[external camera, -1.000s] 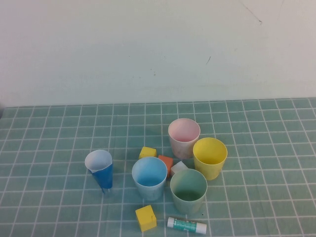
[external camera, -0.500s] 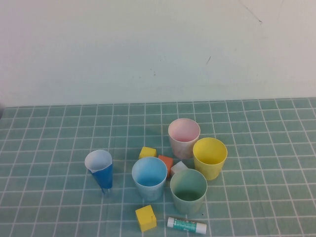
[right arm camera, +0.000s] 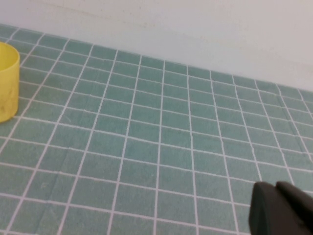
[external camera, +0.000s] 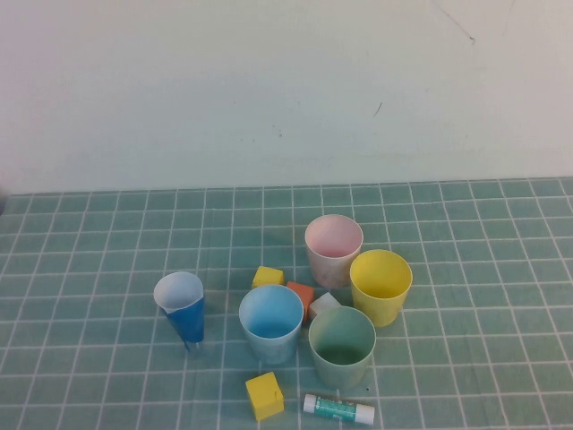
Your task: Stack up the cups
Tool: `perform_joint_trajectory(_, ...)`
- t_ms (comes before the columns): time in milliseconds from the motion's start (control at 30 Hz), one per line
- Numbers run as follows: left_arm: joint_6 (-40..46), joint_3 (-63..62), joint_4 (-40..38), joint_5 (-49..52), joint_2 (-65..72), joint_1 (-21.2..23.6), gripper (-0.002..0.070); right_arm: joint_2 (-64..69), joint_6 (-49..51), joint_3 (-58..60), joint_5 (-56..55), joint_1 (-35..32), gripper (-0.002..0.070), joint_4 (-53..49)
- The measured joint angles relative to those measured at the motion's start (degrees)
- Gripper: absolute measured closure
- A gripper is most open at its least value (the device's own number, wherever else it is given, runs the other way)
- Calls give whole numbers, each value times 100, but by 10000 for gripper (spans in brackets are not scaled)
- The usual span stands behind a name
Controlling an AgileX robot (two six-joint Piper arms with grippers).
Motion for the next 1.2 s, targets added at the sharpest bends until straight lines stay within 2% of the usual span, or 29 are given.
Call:
perform_joint_trajectory(233, 268, 0, -158, 183, 0, 0, 678, 0, 0, 0, 0, 0, 679, 0)
perform_joint_trajectory(400, 1302, -168, -110, 985, 51, 0, 678, 0, 0, 0, 0, 0, 679, -11)
perform_joint_trajectory(500, 2008, -885, 351, 2002, 585, 0, 678, 0, 0, 0, 0, 0, 679, -11)
perform_joint_trajectory(633, 2571, -2354, 1549, 3424, 1797, 0, 678, 0, 48, 0, 0, 0, 679, 277)
perform_joint_trajectory(800, 2958, -3868, 2590, 4593, 3152, -61, 678, 0, 645, 12, -10, -14, 679, 2066)
perform_joint_trajectory(1000, 2999, -5158, 3675, 5051, 4599, -788, 678, 0, 866, 20, -99, 22, 679, 4036)
perform_joint_trajectory(1200, 2598, -5929, 4555, 5297, 6032, -1767, 678, 0, 866, 20, -475, 21, 679, 4494)
